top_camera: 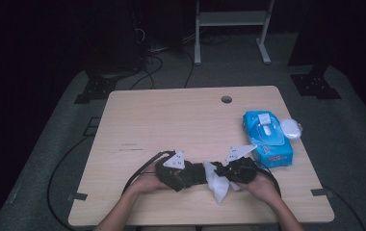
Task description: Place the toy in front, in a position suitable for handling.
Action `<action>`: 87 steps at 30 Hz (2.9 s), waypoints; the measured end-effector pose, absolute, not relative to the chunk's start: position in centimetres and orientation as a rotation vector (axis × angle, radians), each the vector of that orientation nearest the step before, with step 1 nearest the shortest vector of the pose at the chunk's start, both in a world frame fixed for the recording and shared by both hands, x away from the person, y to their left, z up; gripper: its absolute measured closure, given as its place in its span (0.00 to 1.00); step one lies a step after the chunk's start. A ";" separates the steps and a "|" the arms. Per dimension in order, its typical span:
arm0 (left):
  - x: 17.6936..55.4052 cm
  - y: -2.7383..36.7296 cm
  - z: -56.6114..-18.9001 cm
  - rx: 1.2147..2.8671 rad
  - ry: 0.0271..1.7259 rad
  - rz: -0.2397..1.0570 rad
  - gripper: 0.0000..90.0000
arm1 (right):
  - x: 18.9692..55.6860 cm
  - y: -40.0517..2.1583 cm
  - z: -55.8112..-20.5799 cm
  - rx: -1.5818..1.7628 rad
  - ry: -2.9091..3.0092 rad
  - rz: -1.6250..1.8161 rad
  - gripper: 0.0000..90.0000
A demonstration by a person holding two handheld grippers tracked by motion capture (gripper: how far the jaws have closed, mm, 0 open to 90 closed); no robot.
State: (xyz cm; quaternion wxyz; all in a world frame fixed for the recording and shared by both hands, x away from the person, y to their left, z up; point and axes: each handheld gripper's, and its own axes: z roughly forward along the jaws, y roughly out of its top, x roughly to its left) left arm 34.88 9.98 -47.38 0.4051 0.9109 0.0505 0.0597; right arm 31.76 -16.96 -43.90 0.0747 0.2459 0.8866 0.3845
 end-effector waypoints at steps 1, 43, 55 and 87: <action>34.9 10.0 -47.3 2.297 0.123 0.153 0.27 | 31.8 -16.8 -44.0 0.734 2.678 1.146 0.96; 36.0 11.8 -47.0 2.247 0.333 -0.020 0.26 | 31.2 -17.9 -44.8 0.751 2.683 1.259 0.96; 36.8 12.3 -46.8 2.184 0.436 -0.091 0.26 | 30.7 -17.7 -44.9 0.690 2.664 1.220 0.96; 38.4 11.6 -47.1 2.130 0.679 -0.356 0.35 | 30.0 -17.7 -45.2 0.625 2.610 1.221 0.96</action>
